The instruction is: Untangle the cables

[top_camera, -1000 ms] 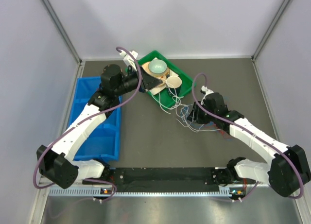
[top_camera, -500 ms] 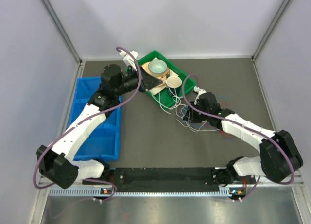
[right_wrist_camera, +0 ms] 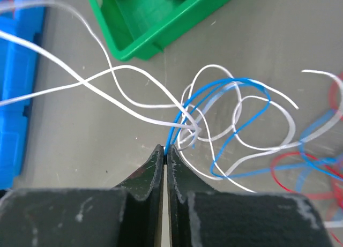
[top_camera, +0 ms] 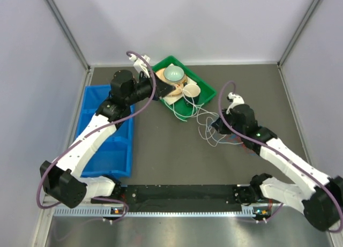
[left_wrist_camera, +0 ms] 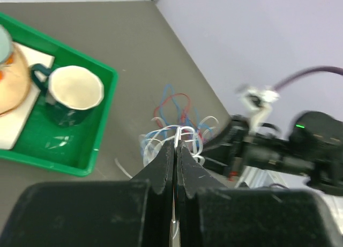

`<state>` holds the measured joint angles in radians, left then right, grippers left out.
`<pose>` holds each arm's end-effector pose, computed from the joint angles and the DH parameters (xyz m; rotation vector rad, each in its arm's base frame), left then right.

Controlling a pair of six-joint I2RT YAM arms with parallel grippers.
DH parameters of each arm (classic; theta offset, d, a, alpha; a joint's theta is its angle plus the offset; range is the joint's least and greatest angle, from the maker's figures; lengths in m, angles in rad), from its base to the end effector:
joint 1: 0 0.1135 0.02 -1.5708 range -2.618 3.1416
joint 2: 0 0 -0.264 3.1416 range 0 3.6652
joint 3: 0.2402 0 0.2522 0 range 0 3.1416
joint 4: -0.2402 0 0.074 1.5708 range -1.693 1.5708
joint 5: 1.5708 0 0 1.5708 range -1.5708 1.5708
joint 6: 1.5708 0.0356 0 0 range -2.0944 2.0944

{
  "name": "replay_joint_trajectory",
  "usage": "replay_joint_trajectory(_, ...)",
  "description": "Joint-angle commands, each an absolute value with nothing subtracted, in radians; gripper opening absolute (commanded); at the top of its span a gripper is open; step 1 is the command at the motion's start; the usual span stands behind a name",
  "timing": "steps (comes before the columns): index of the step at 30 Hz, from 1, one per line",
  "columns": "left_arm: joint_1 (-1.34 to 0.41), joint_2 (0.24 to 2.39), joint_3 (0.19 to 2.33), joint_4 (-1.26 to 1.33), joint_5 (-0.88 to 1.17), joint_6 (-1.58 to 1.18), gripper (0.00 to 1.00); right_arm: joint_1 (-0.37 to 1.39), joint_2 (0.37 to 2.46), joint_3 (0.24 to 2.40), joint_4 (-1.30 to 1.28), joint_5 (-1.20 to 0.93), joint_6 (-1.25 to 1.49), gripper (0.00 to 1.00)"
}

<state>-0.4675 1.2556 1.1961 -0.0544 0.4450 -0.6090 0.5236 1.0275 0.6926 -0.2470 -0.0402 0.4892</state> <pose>0.2535 -0.1451 0.3978 0.2327 1.8021 -1.1606 0.1951 0.1143 0.2554 -0.0622 2.2190 0.6195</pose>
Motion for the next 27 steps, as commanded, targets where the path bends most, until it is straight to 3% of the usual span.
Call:
replay_joint_trajectory(1,-0.402,1.253,1.239,-0.092,0.367,-0.561,0.0,0.468,0.893,0.735,-0.42,0.054,0.451,0.0)
replay_joint_trajectory(7,-0.292,1.243,1.233,-0.161,0.322,-0.564,0.0,0.322,0.72,0.797,-0.606,0.087,0.388,0.0)
replay_joint_trajectory(16,-0.154,1.169,1.213,-0.224,0.265,-0.548,0.0,0.278,0.635,0.998,-0.726,0.339,0.463,0.0)
replay_joint_trajectory(27,-0.138,1.114,1.262,-0.324,0.23,-0.445,0.0,0.25,0.586,1.239,-0.758,0.617,0.555,0.0)
